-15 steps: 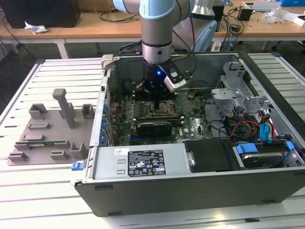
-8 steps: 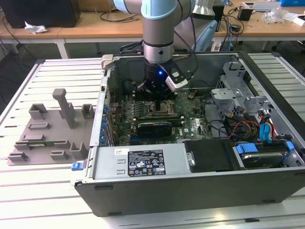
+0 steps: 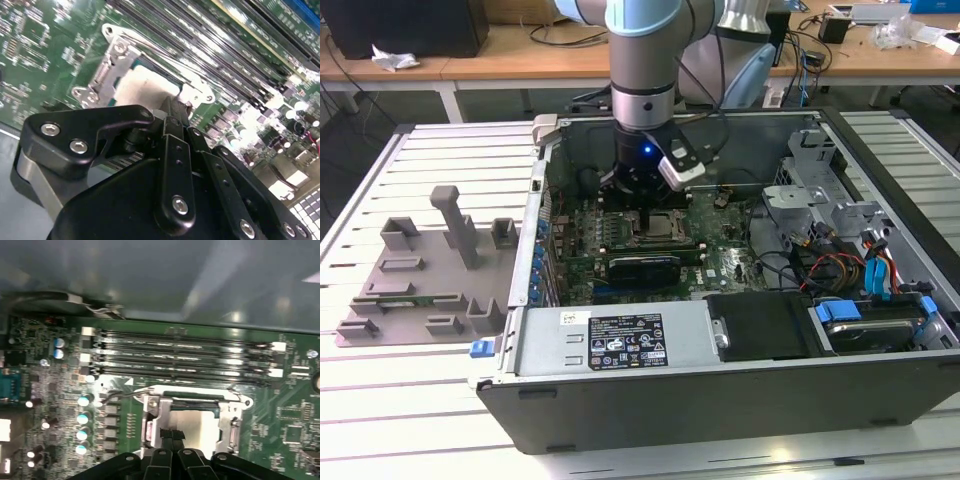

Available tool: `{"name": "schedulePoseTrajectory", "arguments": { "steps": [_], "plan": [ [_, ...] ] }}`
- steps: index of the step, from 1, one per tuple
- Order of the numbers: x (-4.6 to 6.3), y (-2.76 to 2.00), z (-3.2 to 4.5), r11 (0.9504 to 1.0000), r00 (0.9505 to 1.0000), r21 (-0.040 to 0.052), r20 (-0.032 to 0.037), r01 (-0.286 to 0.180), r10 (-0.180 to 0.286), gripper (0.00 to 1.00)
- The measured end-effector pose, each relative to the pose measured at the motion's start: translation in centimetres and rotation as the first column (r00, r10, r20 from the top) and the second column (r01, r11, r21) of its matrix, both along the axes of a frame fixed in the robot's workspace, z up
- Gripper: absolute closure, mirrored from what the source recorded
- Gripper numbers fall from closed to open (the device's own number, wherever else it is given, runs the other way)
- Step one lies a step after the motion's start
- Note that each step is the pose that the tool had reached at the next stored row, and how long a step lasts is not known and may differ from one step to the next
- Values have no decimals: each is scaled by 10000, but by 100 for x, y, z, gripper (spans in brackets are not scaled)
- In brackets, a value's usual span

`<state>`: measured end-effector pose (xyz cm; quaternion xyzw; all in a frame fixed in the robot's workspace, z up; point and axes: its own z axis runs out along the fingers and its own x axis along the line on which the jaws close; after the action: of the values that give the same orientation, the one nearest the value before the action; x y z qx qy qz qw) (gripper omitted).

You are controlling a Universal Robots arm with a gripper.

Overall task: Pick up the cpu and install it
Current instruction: 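Close the cpu cover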

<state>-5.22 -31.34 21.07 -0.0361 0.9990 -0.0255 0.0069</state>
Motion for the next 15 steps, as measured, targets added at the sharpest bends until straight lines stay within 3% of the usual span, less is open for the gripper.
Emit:
{"name": "schedulePoseTrajectory", "arguments": {
  "steps": [6, 15],
  "plan": [
    [-69, -1, -54, 10000, 10000, -3, -1, -3, 3, 89],
    [-17, -1, -55, 10000, 10000, -2, -1, -3, 3, 89]
  ]
}}
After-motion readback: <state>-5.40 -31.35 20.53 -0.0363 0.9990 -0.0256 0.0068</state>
